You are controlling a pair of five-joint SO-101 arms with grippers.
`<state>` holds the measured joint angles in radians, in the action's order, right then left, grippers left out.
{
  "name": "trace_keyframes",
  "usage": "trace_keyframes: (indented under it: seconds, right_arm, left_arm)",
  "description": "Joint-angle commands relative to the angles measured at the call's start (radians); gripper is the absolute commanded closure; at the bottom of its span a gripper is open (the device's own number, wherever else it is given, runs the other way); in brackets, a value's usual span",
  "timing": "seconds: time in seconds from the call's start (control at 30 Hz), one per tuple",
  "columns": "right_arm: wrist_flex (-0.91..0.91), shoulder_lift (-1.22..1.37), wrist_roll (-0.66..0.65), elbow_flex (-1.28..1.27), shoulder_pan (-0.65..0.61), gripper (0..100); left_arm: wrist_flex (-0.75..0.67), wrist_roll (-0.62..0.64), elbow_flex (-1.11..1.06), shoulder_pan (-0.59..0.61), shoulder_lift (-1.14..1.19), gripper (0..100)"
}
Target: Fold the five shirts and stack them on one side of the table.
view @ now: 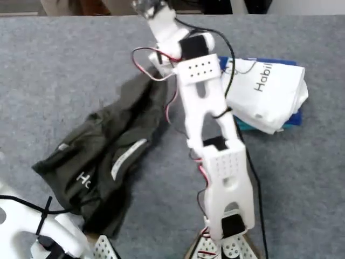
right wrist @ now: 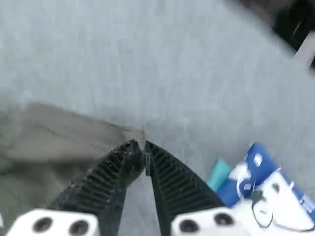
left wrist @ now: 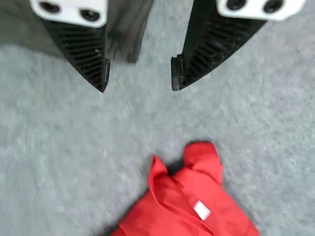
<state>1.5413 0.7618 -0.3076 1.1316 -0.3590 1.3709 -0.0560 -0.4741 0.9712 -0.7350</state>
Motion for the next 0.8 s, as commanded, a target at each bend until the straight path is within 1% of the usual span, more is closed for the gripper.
trace_keyframes:
  seconds: [0.0, 0.13, 0.23, 0.3, 0.4, 0.57, 0.7, 0.77]
  right_arm:
    - [-0.006, 0.074, -0.052, 0.007, 0.042, 99.7]
    - [-0.161, 0.189, 0.012, 0.007, 0.102, 99.7]
    - [-0.259, 0.257, 0.081, 0.007, 0.147, 99.7]
    - [-0.296, 0.295, 0.098, 0.007, 0.160, 99.7]
    - [-0.315, 0.331, 0.091, 0.013, 0.166, 99.7]
    - [-0.325, 0.355, 0.091, 0.061, 0.157, 99.7]
    - [-0.322, 0.363, 0.091, 0.061, 0.127, 99.7]
    - [-0.316, 0.363, 0.091, 0.061, 0.124, 99.7]
  left_arm:
    - [0.107, -0.012, 0.055, -0.064, -0.012, 79]
    - [0.209, -0.005, 0.046, -0.150, -0.008, 79]
    - [0.216, 0.041, 0.032, -0.163, 0.013, 79]
    - [0.224, 0.066, 0.032, -0.163, 0.068, 79]
    - [0.252, 0.114, 0.046, -0.173, 0.214, 79]
    - [0.287, 0.135, 0.124, -0.296, 0.472, 79]
    - [0.258, 0.233, 0.190, -0.385, 0.615, 79]
    - [0.255, 0.288, 0.239, -0.410, 0.664, 79]
